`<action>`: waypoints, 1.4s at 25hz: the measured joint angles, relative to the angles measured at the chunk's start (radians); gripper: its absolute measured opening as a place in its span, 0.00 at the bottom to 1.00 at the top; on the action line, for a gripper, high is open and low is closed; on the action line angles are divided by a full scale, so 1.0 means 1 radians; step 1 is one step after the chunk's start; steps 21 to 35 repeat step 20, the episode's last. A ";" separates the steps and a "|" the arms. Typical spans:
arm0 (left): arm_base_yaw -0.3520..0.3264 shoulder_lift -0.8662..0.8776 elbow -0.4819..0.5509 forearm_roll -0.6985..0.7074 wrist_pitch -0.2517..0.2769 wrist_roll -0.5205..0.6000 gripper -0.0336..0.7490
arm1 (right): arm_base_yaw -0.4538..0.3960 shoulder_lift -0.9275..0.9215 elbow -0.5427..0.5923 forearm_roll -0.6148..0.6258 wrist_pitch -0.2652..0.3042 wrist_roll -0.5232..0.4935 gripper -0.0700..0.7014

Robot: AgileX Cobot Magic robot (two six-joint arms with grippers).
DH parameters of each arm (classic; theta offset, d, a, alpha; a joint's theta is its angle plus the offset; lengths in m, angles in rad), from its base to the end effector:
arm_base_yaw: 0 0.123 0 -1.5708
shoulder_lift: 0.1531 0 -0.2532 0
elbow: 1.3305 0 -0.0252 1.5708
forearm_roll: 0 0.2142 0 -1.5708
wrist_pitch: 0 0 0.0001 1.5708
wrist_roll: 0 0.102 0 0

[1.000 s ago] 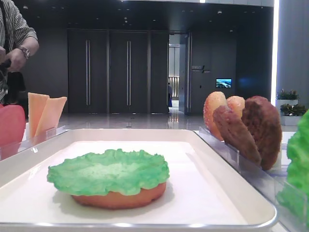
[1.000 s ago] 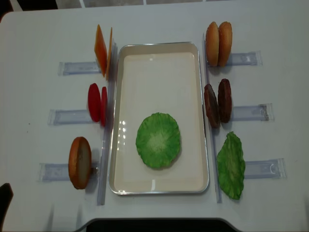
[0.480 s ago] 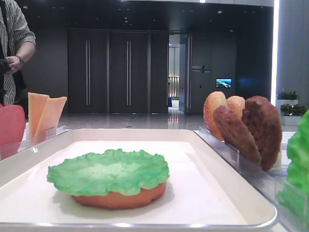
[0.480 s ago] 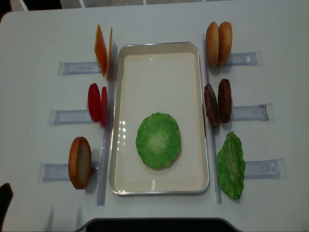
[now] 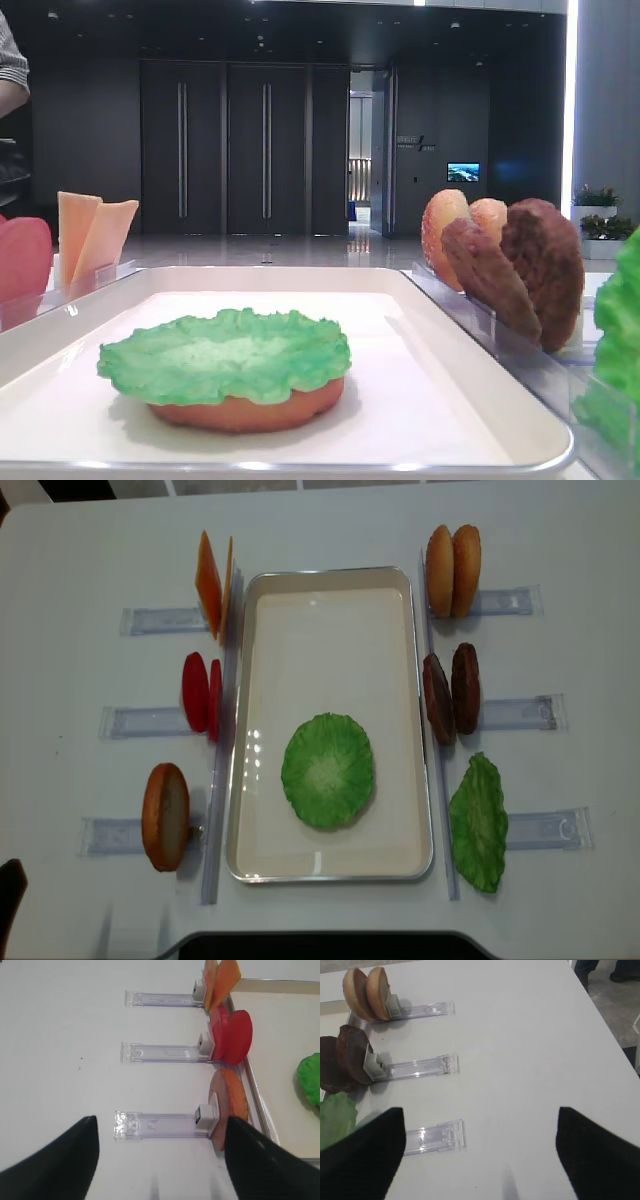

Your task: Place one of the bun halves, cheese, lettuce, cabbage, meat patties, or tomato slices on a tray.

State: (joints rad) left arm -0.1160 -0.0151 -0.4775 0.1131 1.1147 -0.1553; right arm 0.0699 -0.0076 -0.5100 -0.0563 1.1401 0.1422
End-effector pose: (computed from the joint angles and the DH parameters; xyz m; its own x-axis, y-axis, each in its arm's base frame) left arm 0.0032 0.0100 0.2447 -0.5044 -0.0465 -0.8622 -0.0247 0.9989 -0.0394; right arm -0.0007 -0.0053 0.2502 -0.5078 0.0830 -0.8575 0.0345 0.9965 0.0760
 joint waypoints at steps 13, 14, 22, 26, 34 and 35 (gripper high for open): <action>0.000 0.000 0.000 0.000 0.000 0.000 0.81 | 0.000 -0.001 0.001 0.000 0.000 -0.001 0.84; 0.000 0.000 0.000 0.000 0.000 0.000 0.81 | 0.000 -0.001 0.001 0.000 0.000 -0.001 0.84; 0.000 0.000 0.000 0.000 0.000 0.000 0.81 | 0.000 -0.001 0.001 0.006 -0.001 -0.020 0.84; 0.000 0.000 0.000 0.000 0.000 0.000 0.81 | 0.000 -0.001 0.001 0.006 -0.001 -0.020 0.84; 0.000 0.000 0.000 0.000 0.000 0.000 0.81 | 0.000 -0.001 0.001 0.006 -0.001 -0.020 0.84; 0.000 0.000 0.000 0.000 0.000 0.000 0.81 | 0.000 -0.001 0.001 0.006 -0.001 -0.020 0.84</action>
